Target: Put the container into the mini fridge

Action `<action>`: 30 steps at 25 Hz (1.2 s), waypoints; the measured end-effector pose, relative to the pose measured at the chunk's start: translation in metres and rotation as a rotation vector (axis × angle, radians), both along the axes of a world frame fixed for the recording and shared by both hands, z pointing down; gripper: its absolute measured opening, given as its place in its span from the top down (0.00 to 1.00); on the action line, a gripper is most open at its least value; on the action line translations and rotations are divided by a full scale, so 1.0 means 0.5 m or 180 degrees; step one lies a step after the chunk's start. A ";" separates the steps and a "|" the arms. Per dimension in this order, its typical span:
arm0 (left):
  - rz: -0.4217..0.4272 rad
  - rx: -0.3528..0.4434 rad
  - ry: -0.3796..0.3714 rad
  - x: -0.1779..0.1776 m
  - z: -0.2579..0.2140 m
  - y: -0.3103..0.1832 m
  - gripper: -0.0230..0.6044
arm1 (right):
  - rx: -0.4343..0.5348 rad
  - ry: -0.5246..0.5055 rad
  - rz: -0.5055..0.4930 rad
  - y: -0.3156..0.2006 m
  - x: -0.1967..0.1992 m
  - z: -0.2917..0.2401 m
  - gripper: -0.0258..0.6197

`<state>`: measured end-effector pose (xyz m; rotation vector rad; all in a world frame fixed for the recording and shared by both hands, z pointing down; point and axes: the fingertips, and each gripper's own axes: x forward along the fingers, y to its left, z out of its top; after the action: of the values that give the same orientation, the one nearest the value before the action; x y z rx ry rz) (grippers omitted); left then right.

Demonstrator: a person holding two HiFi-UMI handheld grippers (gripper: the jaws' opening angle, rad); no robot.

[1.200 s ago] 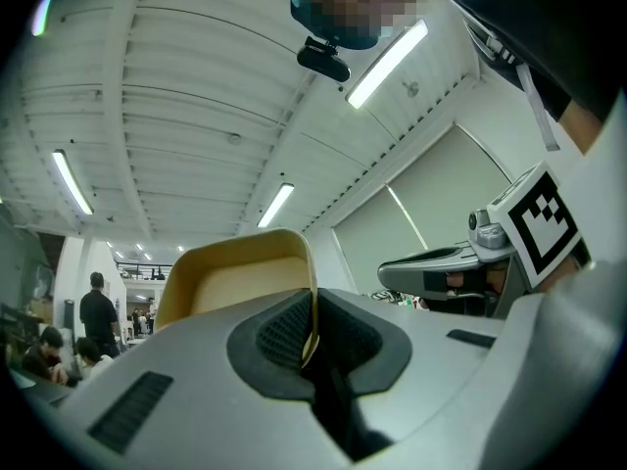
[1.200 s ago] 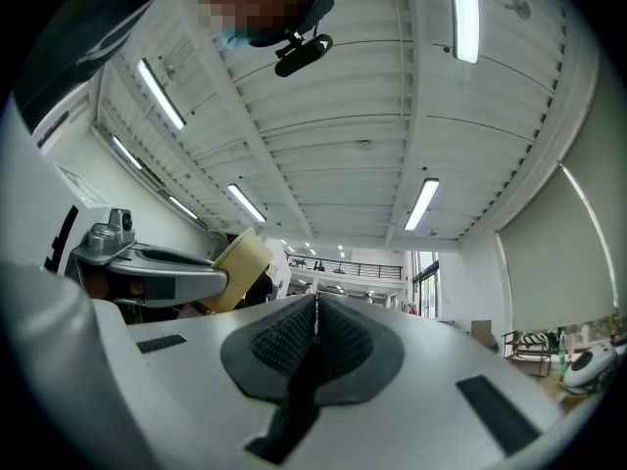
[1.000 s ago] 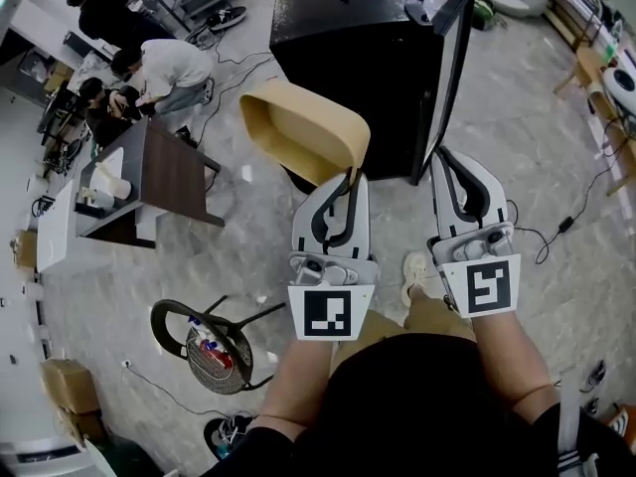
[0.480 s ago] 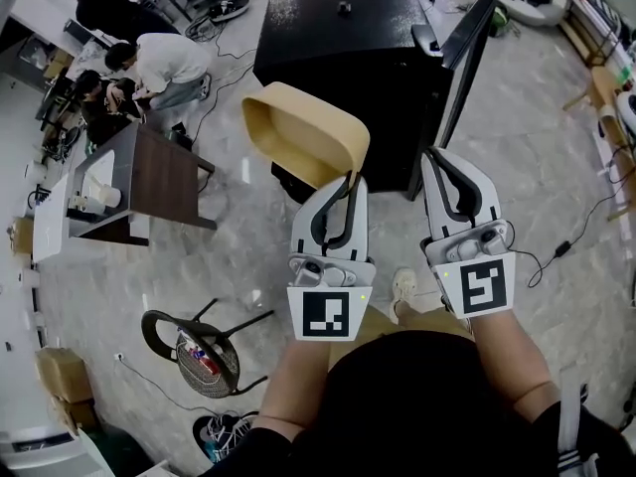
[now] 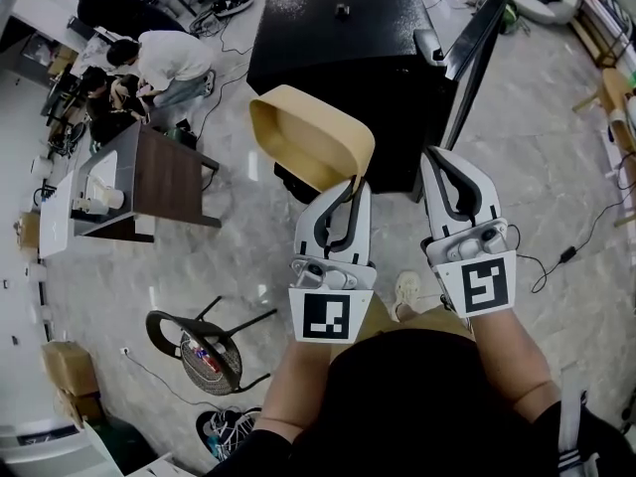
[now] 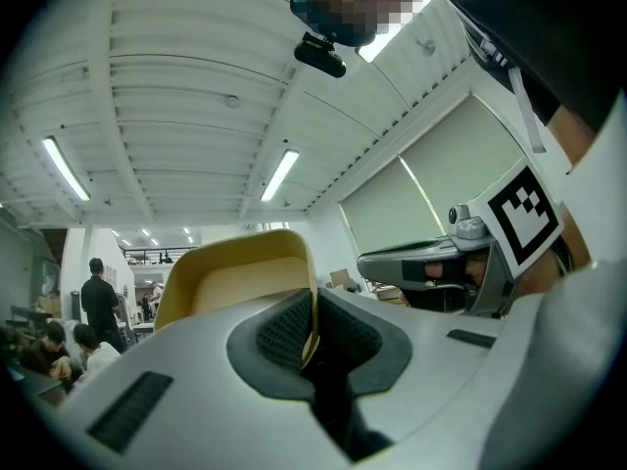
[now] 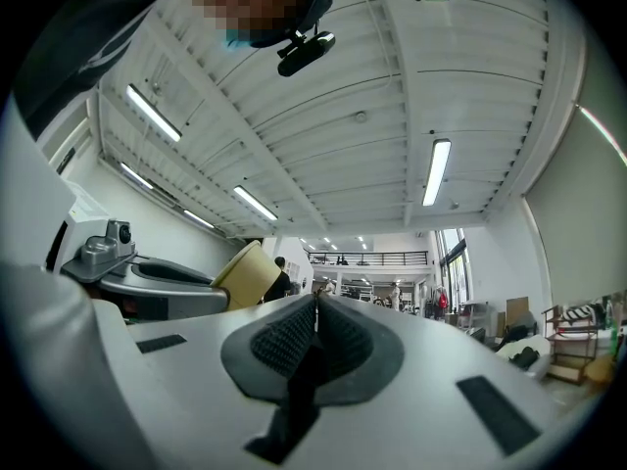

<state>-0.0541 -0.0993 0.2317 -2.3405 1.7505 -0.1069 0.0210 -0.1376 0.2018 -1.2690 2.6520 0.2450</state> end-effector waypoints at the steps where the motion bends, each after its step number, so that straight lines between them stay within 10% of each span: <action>1: 0.0028 -0.0022 -0.0076 0.003 0.004 -0.001 0.91 | -0.0013 -0.0012 0.0003 -0.003 0.001 0.002 0.90; 30: 0.0794 -0.0593 -0.1200 -0.001 0.199 -0.130 0.91 | -0.0298 0.0122 0.0190 -0.160 -0.020 0.112 0.90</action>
<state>-0.0545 -0.1646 0.3312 -2.4417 1.3106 -0.6481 0.0108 -0.2177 0.2578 -1.3868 2.6893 0.1569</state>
